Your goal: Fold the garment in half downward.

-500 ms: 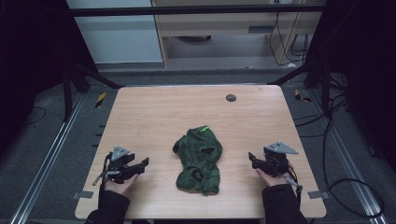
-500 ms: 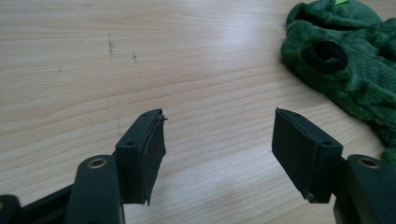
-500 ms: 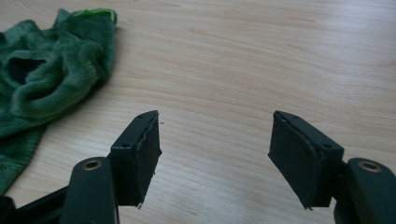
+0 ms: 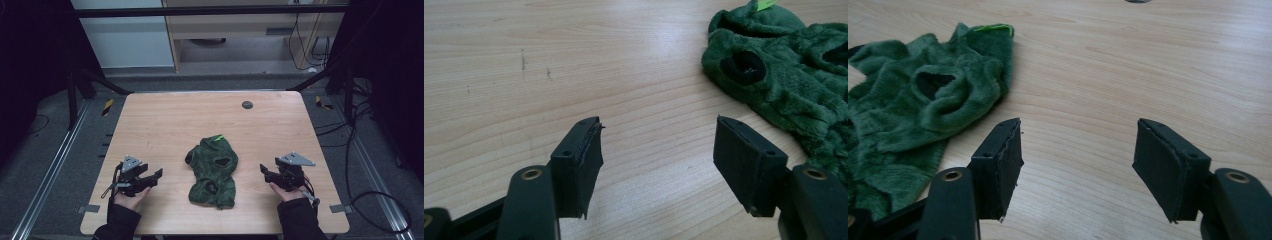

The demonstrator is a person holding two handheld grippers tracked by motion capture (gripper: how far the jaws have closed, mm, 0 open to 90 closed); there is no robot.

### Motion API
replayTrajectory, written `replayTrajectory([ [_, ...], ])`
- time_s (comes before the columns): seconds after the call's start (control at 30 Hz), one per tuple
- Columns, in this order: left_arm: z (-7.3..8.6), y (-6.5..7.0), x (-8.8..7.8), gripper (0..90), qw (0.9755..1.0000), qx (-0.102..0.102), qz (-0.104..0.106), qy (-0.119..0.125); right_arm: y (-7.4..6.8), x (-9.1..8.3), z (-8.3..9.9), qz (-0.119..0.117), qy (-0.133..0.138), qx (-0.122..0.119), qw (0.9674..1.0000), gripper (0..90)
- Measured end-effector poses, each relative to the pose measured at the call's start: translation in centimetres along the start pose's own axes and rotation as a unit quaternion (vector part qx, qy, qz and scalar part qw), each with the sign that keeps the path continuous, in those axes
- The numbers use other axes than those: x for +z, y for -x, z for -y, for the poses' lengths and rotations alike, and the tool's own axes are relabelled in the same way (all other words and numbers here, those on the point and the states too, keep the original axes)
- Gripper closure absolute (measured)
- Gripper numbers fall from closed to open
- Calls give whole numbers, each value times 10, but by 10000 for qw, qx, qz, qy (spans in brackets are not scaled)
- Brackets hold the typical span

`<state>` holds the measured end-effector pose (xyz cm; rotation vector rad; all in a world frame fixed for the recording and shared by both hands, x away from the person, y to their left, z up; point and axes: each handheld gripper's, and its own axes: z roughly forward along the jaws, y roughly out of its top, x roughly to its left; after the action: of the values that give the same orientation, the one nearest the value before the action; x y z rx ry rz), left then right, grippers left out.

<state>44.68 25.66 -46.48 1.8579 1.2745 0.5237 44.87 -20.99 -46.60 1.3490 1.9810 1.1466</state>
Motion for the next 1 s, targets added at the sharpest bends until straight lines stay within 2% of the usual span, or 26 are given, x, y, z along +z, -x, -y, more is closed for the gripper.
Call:
replayTrajectory([
  [0.43, -10, 7, -7, 355, 9998, 79, 110, 111, -8, -6, -13, -264, 112, -94, 9995, 415],
  [0.73, -21, 10, -11, 362, 9995, 93, 180, 257, -9, -7, -20, -314, 174, -113, 9993, 446],
  [1.0, -31, 15, -7, 362, 9993, 173, 214, 249, -11, -5, -29, -372, 233, -104, 9990, 442],
])
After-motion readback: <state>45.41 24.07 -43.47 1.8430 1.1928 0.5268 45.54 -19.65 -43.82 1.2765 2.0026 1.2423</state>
